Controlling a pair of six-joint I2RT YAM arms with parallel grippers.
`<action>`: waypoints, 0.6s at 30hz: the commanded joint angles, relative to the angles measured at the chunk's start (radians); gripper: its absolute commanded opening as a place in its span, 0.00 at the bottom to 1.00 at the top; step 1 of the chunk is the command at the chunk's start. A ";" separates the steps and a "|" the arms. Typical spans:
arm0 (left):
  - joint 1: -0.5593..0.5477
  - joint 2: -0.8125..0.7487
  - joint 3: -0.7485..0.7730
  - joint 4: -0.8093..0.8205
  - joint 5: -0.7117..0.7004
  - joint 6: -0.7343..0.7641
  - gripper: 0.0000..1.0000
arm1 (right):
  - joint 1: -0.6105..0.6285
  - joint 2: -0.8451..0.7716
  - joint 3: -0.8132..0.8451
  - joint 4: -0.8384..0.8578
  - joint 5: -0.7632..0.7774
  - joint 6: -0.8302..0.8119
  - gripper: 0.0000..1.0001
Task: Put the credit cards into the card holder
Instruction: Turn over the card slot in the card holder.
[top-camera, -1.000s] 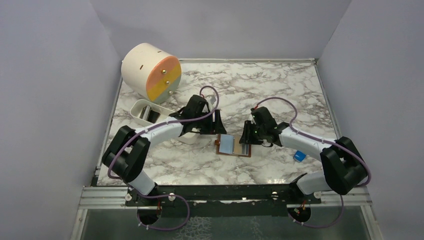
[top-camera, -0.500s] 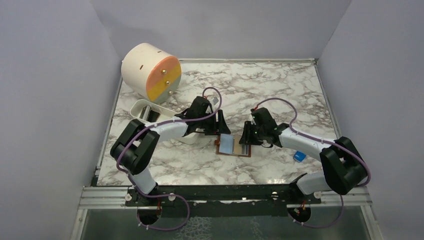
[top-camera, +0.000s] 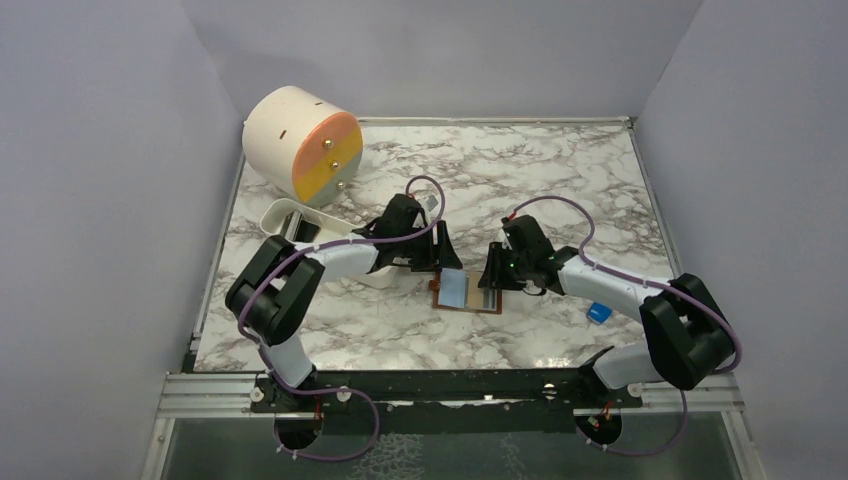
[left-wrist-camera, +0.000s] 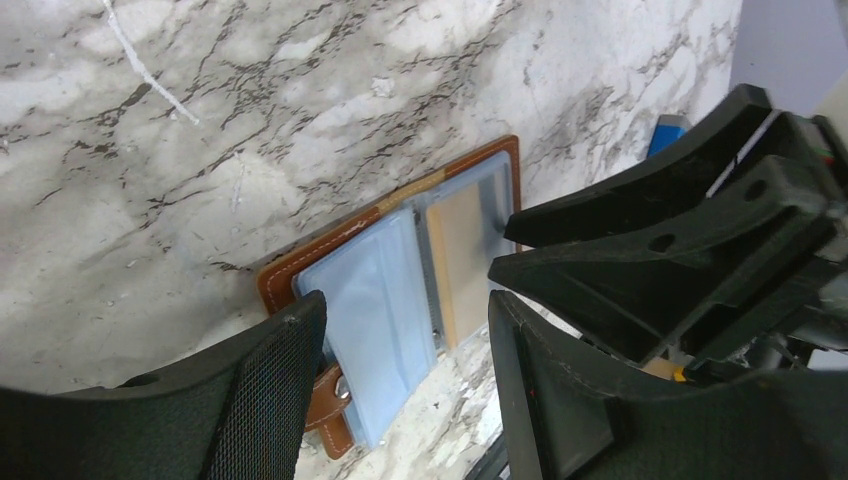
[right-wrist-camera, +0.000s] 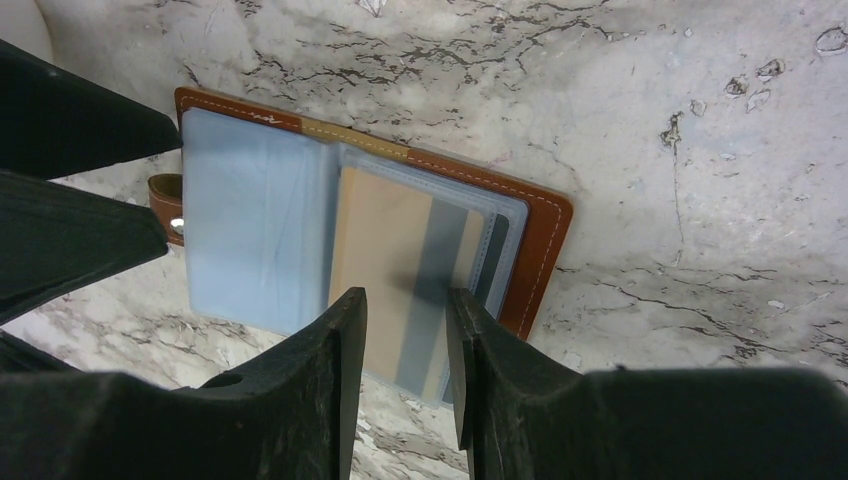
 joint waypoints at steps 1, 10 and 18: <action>-0.008 0.024 -0.019 0.011 -0.002 0.003 0.62 | 0.005 -0.024 -0.010 0.018 -0.004 0.005 0.35; -0.010 0.021 -0.020 0.009 -0.007 0.005 0.62 | 0.005 -0.020 -0.012 0.019 -0.005 0.005 0.35; -0.015 0.007 -0.021 0.023 0.014 -0.016 0.62 | 0.005 -0.013 -0.014 0.027 -0.006 0.005 0.35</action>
